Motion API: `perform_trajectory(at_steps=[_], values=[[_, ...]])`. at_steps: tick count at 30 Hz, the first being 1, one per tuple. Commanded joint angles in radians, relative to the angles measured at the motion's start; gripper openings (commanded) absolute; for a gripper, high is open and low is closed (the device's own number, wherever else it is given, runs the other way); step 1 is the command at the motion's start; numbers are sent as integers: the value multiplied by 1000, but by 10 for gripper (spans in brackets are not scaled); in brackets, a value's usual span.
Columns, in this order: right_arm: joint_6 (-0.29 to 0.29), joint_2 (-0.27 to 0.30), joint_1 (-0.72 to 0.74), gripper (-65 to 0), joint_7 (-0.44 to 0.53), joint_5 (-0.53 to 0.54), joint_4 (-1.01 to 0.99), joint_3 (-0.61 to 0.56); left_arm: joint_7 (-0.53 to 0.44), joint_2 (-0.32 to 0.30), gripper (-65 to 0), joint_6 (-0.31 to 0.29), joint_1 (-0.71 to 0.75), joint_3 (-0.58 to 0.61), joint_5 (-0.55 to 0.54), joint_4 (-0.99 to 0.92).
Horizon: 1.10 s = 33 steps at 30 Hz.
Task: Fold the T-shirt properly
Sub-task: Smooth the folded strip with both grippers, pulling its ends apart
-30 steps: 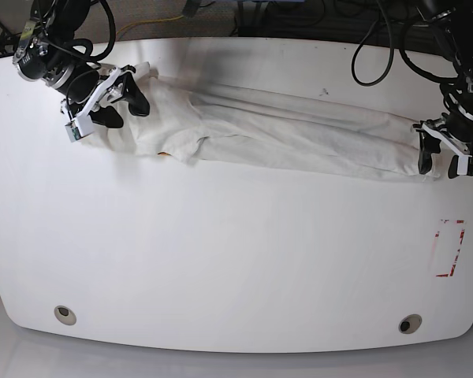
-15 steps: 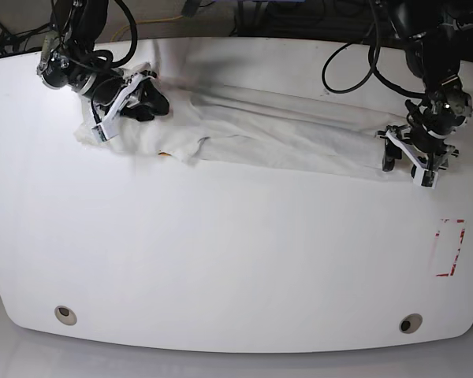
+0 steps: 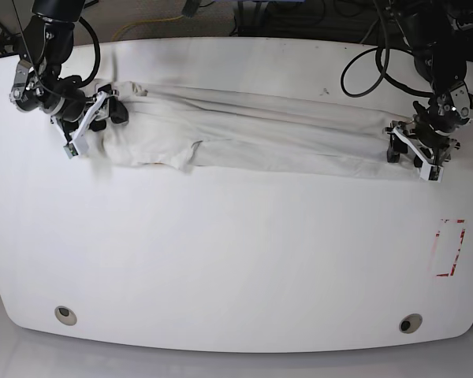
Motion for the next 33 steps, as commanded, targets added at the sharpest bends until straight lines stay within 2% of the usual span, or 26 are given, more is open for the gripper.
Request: perform_trajectory(at_steps=[1,5,10,14,20,29,33], values=[[-3,32,47,-296,3,-42,-42,7,12,-16,-275,-7,15,-5,-6,45],[-3,32,101,-298,7,-120,-90,-36,59,-19,-274,-29,60,-36,-124,129],[-3,4,119,-300,42,-192,-71,-81,222,-19,-272,-30,61,-195,-273,243],[-3,-5,116,-300,44,-201,-45,-85,318,-21,-269,-32,61,-278,-336,275],[-3,-33,116,-300,44,-198,-39,-82,328,-21,-190,-26,67,-277,-336,261],[-3,-39,117,-300,44,-200,-39,-81,323,-18,-190,-23,60,-277,-336,108],[-3,-36,116,-300,44,-200,-39,-79,251,-19,-188,20,60,-255,-336,66]])
